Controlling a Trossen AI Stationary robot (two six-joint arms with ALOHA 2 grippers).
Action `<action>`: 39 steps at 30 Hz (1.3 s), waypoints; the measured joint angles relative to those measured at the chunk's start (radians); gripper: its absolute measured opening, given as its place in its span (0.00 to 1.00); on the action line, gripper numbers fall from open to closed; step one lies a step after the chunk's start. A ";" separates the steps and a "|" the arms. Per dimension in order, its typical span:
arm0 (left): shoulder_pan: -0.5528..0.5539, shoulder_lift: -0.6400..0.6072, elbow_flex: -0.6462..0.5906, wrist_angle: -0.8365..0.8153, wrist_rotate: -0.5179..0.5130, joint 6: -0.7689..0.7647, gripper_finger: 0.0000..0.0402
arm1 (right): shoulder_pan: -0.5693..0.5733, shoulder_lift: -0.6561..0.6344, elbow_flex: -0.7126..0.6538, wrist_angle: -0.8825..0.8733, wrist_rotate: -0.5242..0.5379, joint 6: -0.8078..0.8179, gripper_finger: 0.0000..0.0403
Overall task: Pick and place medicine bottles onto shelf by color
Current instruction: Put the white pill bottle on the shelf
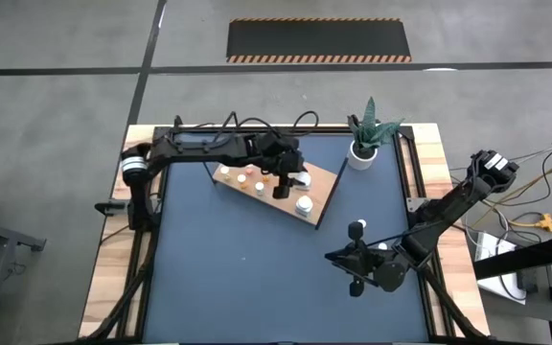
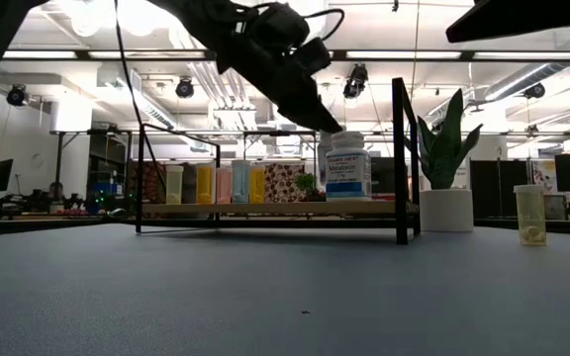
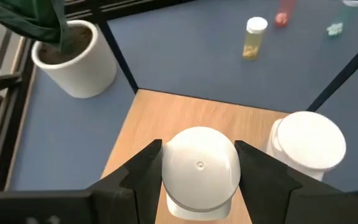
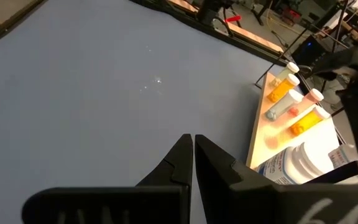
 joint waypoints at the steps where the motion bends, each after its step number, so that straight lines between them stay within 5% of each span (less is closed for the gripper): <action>1: -0.001 0.006 0.000 0.006 0.003 0.000 0.40 | 0.000 0.000 0.000 0.000 0.000 0.000 0.02; 22: -0.009 0.030 -0.006 0.016 0.045 -0.007 0.40 | 0.000 0.000 -0.005 0.000 0.005 0.000 0.02; 39: -0.010 0.020 -0.012 0.005 0.044 -0.029 0.53 | 0.000 0.001 -0.006 -0.008 0.009 0.000 0.02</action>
